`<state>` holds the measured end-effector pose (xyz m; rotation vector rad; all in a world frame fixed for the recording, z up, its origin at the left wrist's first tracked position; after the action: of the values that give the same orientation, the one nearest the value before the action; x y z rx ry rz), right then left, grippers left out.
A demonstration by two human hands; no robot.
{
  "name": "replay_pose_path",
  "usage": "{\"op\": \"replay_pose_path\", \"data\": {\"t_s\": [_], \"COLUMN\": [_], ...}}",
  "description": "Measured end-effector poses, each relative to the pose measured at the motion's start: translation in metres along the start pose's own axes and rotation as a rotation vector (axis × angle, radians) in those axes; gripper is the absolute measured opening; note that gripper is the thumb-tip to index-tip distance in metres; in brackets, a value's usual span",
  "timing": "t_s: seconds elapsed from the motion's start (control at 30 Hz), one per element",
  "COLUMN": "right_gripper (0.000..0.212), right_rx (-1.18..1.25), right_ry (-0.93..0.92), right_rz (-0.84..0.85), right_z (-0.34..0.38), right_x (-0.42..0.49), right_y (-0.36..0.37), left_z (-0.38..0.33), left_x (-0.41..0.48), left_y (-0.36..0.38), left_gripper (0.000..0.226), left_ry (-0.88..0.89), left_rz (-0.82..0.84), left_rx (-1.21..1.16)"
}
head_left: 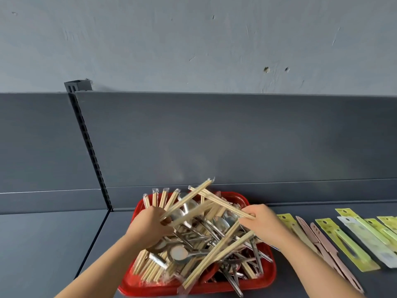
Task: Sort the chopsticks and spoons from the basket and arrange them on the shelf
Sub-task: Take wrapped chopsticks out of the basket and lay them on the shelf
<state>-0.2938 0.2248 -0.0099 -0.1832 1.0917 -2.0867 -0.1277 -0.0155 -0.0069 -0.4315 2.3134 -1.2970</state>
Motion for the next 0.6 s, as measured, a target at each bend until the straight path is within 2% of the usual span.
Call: {"op": "replay_pose_path", "data": {"t_s": [0.13, 0.33, 0.4, 0.5, 0.6], "right_gripper": [0.029, 0.004, 0.018, 0.021, 0.016], "right_rx": [0.012, -0.007, -0.067, -0.124, -0.060], "right_ry": [-0.045, -0.026, 0.007, 0.063, 0.087], "right_rz": [0.028, 0.054, 0.053, -0.026, -0.037], "right_z": [0.018, 0.029, 0.026, 0.017, 0.005], "right_x": [-0.004, -0.007, -0.012, -0.019, -0.026], "right_y": [0.016, 0.032, 0.031, 0.016, 0.005], "left_z": [0.007, 0.020, 0.023, 0.017, -0.001], "left_x": [-0.003, -0.024, -0.033, -0.049, -0.061], "left_y": [-0.007, 0.001, 0.008, 0.020, 0.030], "left_gripper": [0.027, 0.038, 0.040, 0.047, 0.051], "left_ry": [-0.003, -0.004, -0.012, 0.016, 0.048], "left_rz": [-0.011, 0.005, 0.029, 0.102, 0.139], "left_rx": [0.021, -0.204, -0.320, -0.558, -0.557]}}
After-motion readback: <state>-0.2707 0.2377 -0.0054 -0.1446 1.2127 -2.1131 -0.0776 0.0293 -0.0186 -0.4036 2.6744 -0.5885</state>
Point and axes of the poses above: each hand's wrist, its own x-axis towards the middle knuckle, its own y-axis out of the palm, z = x × y, the point moved 10 cm from there along x, towards the middle knuckle, and after that the axes turned 11 degrees about z, right-handed, at the moved point
